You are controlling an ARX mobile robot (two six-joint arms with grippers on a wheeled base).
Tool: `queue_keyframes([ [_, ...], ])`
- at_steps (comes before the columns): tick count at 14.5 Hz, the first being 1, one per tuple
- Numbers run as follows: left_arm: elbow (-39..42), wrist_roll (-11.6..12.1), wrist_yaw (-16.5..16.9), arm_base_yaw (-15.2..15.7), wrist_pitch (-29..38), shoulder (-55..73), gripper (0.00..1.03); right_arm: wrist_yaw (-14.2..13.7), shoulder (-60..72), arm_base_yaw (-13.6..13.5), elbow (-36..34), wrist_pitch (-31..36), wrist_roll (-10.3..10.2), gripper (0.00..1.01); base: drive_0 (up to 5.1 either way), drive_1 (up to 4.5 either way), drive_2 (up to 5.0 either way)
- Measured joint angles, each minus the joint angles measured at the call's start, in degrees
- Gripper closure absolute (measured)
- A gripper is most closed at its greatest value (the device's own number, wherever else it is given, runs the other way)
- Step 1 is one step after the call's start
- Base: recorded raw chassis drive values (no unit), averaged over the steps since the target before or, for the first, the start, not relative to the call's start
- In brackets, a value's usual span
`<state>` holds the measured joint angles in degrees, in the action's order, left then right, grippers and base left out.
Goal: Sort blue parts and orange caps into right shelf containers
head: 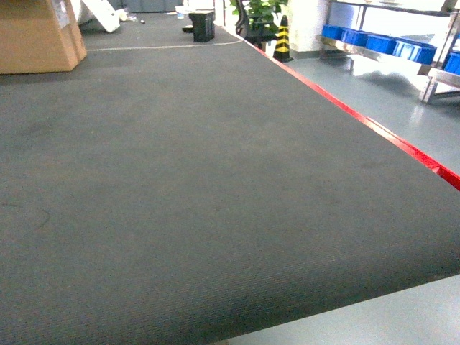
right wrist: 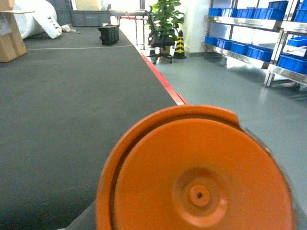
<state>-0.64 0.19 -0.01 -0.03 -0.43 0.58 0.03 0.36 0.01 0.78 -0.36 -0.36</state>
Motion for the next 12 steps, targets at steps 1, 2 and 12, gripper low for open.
queue_keyframes([
  [1,0.0,0.0,0.0,0.0,0.0,0.0,0.61,0.0,0.0,0.0,0.0,0.0,0.0,0.55,0.0,0.00,0.0],
  [2,0.0,0.0,0.0,0.0,0.0,0.0,0.61,0.0,0.0,0.0,0.0,0.0,0.0,0.55,0.0,0.00,0.0],
  [12,0.0,0.0,0.0,0.0,0.0,0.0,0.61,0.0,0.0,0.0,0.0,0.0,0.0,0.55,-1.3,-1.30,-1.3],
])
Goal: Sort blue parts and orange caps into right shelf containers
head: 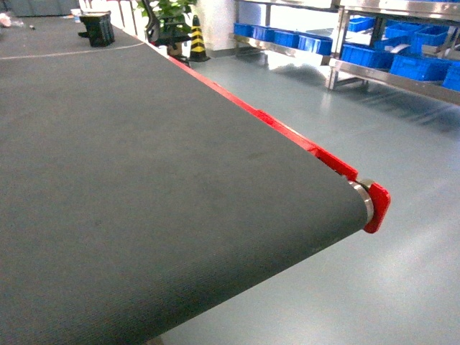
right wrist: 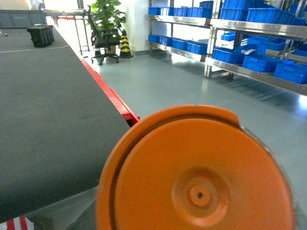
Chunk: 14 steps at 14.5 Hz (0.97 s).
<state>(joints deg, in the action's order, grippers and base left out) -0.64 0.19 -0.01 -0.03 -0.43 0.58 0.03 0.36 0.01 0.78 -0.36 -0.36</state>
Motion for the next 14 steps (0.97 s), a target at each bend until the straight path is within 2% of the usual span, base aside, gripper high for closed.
queue_keyframes([
  [14,0.0,0.0,0.0,0.0,0.0,0.0,0.61,0.0,0.0,0.0,0.0,0.0,0.0,0.55,-1.6,-1.59,-1.6],
])
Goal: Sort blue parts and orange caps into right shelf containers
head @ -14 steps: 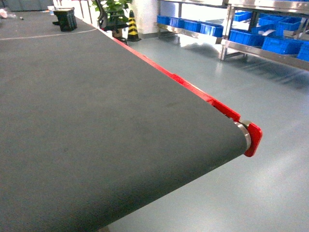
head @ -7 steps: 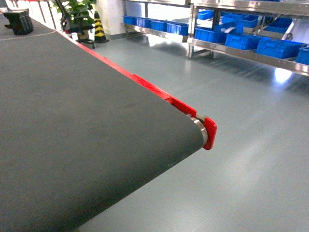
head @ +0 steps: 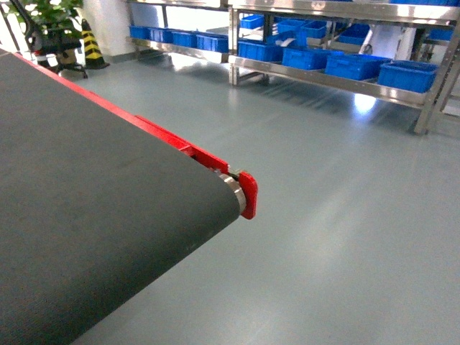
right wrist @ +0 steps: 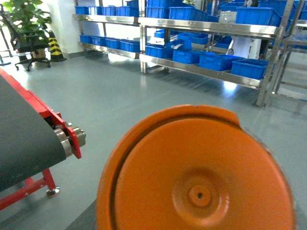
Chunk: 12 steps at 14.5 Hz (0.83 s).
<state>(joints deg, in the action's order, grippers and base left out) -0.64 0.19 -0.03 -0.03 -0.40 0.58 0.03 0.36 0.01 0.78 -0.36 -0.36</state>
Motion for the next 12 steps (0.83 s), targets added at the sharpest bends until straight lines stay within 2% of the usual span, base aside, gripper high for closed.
queue_keyframes([
  [12,0.0,0.0,0.0,0.0,0.0,0.0,0.61,0.0,0.0,0.0,0.0,0.0,0.0,0.55,-1.6,-1.56,-1.6],
])
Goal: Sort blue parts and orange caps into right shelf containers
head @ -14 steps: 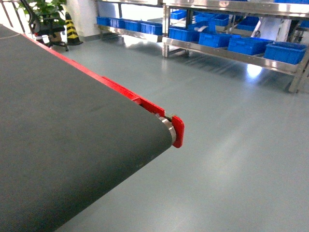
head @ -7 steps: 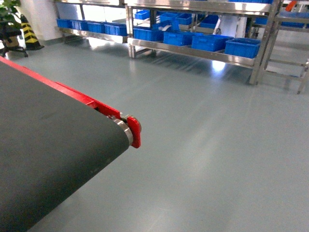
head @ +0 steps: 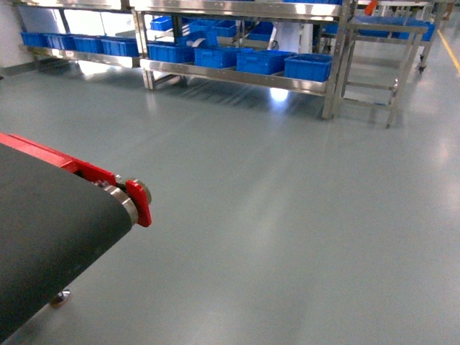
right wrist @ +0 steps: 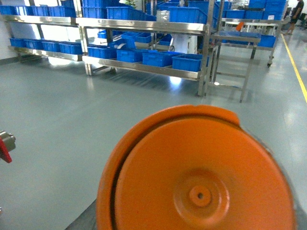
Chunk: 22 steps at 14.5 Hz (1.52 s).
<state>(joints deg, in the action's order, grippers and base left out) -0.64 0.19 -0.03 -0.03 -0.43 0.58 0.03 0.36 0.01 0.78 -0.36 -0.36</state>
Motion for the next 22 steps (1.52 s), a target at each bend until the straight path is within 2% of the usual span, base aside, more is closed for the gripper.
queue_keyframes([
  [22,0.0,0.0,0.2,-0.2,0.0,0.0,0.61,-0.2,0.0,0.0,0.0,0.0,0.0,0.55,-1.7,-1.73,-1.7],
])
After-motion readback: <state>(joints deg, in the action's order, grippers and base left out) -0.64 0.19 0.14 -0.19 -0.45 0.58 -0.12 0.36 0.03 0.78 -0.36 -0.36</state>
